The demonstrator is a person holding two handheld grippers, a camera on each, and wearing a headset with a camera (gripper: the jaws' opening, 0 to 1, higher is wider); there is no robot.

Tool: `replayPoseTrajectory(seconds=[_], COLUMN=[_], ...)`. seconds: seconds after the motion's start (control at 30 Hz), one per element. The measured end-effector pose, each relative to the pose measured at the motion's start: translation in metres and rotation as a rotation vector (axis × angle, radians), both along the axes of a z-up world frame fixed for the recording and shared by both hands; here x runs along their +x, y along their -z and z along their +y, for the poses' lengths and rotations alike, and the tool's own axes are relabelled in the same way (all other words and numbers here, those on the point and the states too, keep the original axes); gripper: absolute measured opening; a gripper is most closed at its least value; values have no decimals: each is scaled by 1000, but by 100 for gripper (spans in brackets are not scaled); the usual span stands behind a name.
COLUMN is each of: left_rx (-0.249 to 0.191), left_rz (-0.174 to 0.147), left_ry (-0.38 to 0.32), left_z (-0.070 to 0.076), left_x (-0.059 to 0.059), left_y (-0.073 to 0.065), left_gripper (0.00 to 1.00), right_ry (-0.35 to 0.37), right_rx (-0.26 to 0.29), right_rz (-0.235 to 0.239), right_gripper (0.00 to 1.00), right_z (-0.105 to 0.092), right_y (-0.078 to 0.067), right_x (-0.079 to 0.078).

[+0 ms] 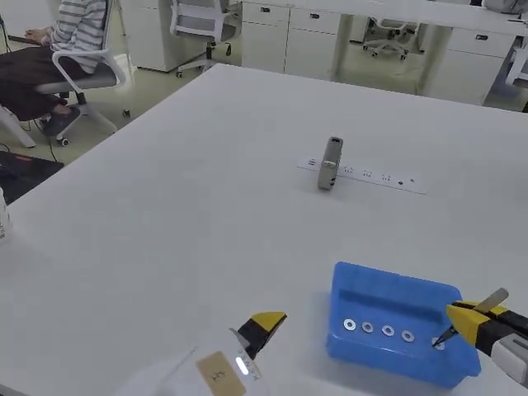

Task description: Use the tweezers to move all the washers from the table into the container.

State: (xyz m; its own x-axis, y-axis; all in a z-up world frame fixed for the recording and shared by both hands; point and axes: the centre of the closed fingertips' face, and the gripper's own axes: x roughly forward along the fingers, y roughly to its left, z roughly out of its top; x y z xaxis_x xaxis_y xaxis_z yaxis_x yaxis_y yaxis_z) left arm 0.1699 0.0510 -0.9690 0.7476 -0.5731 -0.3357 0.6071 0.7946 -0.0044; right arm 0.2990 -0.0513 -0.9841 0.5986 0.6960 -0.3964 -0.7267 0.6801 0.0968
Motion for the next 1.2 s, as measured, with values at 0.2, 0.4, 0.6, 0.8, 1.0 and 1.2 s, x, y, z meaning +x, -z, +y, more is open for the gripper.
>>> replayPoseTrajectory(seconds=[0.2, 0.4, 0.6, 0.8, 1.0, 1.2], left_rx=[-4, 3, 5, -105, -121, -190], left_rz=[3, 10, 16, 1, 2, 18], left_ry=[-2, 2, 4, -30, -46, -43], left_z=[1, 0, 0, 4, 7, 12], left_x=[0, 0, -1, 3, 5, 7], left_y=[0, 2, 3, -11, -17, -33], left_gripper=[83, 83, 83, 82, 82, 82], right_ry=[-11, -25, -30, -38, -45, -53], right_rx=[-21, -34, -50, -61, -66, -24], right_rz=[4, 18, 30, 27, 22, 7], right_gripper=[2, 2, 2, 3, 3, 3], right_z=[2, 4, 4, 4, 1, 2], right_y=[11, 20, 29, 31, 33, 25], right_x=[12, 18, 21, 20, 19, 17])
